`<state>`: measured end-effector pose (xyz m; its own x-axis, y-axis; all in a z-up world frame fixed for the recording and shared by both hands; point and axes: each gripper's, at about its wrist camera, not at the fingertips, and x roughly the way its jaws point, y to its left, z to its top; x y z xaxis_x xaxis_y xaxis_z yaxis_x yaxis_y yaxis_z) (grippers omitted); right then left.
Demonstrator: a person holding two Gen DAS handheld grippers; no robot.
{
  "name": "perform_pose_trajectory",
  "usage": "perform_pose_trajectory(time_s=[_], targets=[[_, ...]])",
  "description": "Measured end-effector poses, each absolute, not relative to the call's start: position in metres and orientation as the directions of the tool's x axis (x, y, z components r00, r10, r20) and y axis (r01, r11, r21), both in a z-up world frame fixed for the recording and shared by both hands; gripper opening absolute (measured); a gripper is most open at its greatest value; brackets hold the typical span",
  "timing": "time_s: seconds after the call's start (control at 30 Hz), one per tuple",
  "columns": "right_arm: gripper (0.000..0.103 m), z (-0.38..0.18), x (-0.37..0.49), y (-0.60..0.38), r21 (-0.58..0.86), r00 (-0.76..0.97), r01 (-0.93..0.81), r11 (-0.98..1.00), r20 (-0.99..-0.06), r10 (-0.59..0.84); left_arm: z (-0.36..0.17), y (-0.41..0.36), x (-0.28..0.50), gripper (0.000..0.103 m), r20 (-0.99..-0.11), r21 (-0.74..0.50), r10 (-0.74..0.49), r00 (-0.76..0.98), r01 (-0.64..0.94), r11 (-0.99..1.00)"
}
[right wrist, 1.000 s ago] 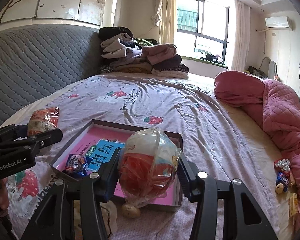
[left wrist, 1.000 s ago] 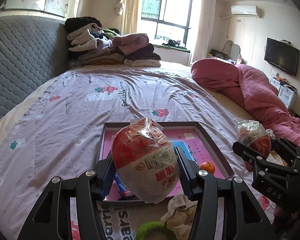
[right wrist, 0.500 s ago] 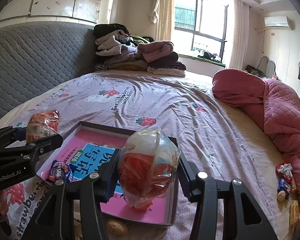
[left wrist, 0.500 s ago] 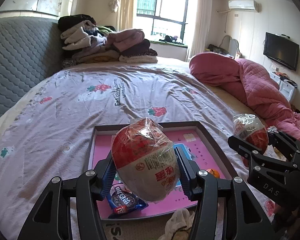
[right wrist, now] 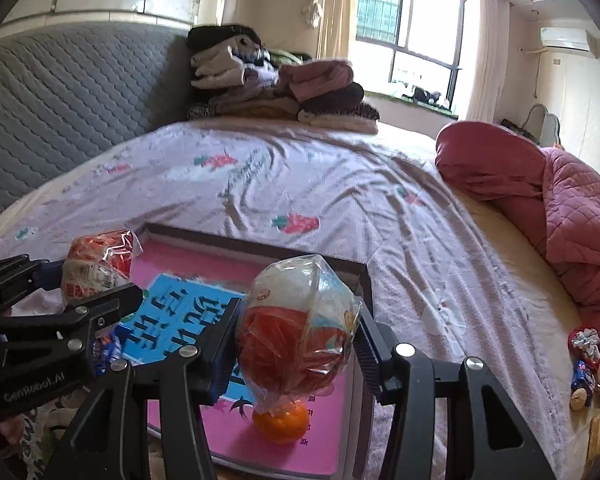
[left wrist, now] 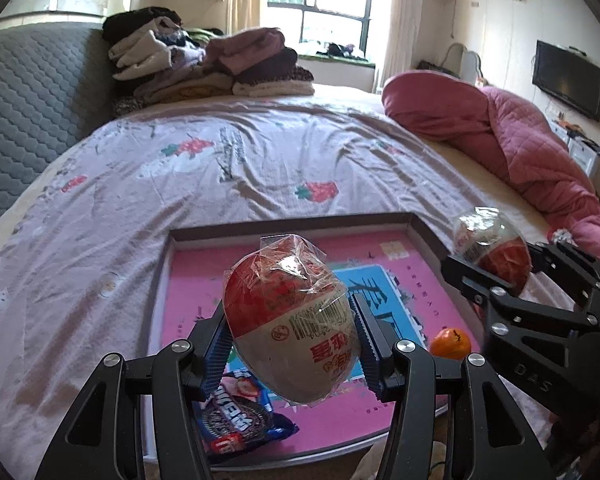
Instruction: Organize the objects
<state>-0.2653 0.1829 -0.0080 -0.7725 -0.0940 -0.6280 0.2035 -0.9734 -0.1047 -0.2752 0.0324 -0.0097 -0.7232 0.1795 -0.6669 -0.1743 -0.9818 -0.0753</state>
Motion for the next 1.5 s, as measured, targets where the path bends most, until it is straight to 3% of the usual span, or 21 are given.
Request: perform_pose_trajectory(time_s=[0.53, 1.5], targets=[[0.052, -0.047, -0.3, 0.182, -0.087, -0.684, 0.223, -0.971, -0.723, -0.092, -0.041, 0.058, -0.291, 0.057, -0.739, -0.051, 0.206, -0.641, -0.252, -0.966], [0.052, -0.071, -0.318, 0.183, -0.084, -0.606, 0.224, -0.971, -0.792, -0.071, -0.064, 0.052, -0.302, 0.057, -0.801, -0.111, 0.235, -0.55, -0.25, -0.962]])
